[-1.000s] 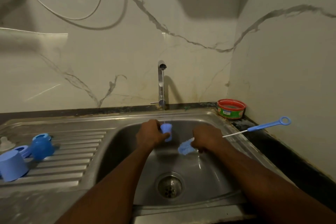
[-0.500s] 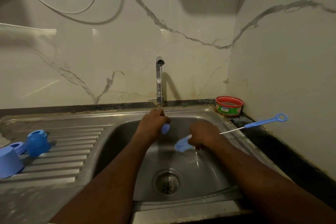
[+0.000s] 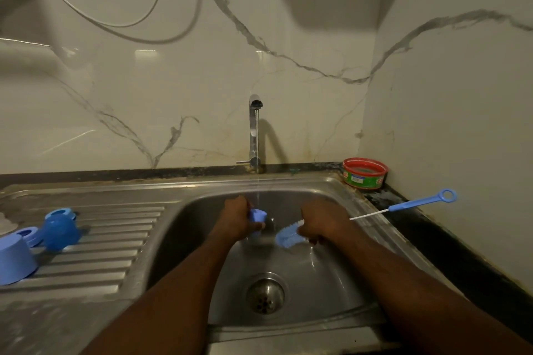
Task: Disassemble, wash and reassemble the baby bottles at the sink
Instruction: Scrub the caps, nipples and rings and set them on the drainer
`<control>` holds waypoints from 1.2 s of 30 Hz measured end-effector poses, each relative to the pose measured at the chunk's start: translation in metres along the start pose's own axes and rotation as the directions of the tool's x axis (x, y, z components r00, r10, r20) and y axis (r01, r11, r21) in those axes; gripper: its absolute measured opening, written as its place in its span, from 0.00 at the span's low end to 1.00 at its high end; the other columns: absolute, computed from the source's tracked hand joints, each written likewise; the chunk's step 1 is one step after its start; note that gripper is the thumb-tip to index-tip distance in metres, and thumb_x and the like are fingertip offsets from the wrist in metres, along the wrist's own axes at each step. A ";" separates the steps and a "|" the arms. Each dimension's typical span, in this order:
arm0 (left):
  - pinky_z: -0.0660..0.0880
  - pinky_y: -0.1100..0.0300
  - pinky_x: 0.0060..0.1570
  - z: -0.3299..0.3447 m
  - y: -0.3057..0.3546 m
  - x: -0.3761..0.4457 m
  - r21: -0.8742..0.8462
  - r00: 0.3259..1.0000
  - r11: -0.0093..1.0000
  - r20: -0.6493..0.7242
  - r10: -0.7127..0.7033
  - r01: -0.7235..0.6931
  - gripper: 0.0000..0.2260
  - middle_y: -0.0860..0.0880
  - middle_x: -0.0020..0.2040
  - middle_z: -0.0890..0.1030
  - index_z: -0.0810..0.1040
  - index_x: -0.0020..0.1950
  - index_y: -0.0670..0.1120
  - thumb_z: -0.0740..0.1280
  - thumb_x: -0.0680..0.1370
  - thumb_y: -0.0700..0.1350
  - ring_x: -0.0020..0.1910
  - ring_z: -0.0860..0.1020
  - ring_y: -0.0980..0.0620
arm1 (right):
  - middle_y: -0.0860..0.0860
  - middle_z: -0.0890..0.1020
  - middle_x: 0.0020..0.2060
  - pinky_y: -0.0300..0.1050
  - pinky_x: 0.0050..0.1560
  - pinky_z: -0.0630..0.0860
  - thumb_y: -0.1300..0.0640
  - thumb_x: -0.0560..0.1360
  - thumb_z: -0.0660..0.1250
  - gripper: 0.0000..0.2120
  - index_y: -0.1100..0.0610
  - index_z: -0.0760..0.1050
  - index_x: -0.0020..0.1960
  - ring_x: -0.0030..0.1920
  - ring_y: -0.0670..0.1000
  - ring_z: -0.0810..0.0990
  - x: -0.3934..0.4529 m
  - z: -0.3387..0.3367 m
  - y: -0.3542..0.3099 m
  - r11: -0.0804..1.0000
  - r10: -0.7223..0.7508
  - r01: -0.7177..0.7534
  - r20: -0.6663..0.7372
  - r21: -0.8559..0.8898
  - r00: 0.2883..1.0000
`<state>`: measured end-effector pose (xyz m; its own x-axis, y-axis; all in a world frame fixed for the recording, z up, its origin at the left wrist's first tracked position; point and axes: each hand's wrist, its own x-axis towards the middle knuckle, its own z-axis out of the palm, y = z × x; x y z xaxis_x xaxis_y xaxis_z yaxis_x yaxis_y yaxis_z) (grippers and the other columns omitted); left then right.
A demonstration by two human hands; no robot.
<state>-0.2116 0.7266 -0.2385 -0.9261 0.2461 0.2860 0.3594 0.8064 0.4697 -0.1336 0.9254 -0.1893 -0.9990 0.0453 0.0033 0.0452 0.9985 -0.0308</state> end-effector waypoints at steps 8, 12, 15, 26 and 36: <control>0.79 0.56 0.58 -0.002 0.021 0.003 -0.292 0.988 0.953 -0.103 -0.112 0.077 0.30 0.45 0.62 0.80 0.69 0.71 0.45 0.78 0.72 0.41 0.59 0.80 0.50 | 0.51 0.84 0.44 0.48 0.52 0.83 0.52 0.76 0.72 0.10 0.55 0.80 0.54 0.45 0.49 0.84 0.002 0.003 -0.001 0.999 0.012 -0.012 -0.014 0.035 1.000; 0.77 0.57 0.57 -0.004 0.018 0.005 -0.341 0.975 0.937 -0.171 -0.145 0.080 0.35 0.43 0.61 0.81 0.64 0.75 0.45 0.78 0.73 0.41 0.59 0.81 0.48 | 0.51 0.84 0.46 0.48 0.54 0.82 0.52 0.77 0.72 0.10 0.56 0.80 0.55 0.47 0.50 0.84 0.001 0.003 0.001 0.998 0.013 -0.013 -0.008 0.058 1.000; 0.78 0.56 0.57 -0.005 0.015 0.005 -0.307 0.980 0.948 -0.146 -0.136 0.086 0.37 0.44 0.61 0.80 0.63 0.76 0.45 0.78 0.72 0.41 0.58 0.81 0.49 | 0.51 0.84 0.46 0.48 0.54 0.82 0.53 0.77 0.72 0.10 0.56 0.80 0.55 0.47 0.50 0.84 0.002 0.003 0.000 0.999 0.007 -0.007 0.008 0.041 1.000; 0.73 0.63 0.55 -0.005 0.023 0.007 -0.351 0.976 0.936 -0.193 -0.105 0.031 0.40 0.45 0.61 0.81 0.60 0.78 0.45 0.78 0.72 0.42 0.57 0.80 0.52 | 0.51 0.84 0.46 0.49 0.55 0.82 0.52 0.76 0.72 0.11 0.55 0.80 0.56 0.48 0.50 0.84 0.001 0.001 0.001 0.999 0.010 -0.011 0.015 0.043 1.000; 0.75 0.60 0.54 -0.002 0.021 0.010 -0.367 0.973 0.930 -0.197 -0.116 0.037 0.40 0.44 0.60 0.81 0.61 0.78 0.46 0.79 0.72 0.41 0.55 0.80 0.52 | 0.51 0.85 0.46 0.48 0.54 0.83 0.53 0.75 0.74 0.11 0.55 0.81 0.55 0.48 0.50 0.84 0.000 0.001 0.000 0.999 0.009 -0.009 0.014 0.046 1.000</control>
<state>-0.2136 0.7447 -0.2243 -0.9206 0.0396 0.3885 0.3421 0.5616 0.7534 -0.1338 0.9253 -0.1904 -0.9985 0.0536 -0.0111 0.0542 0.9956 -0.0764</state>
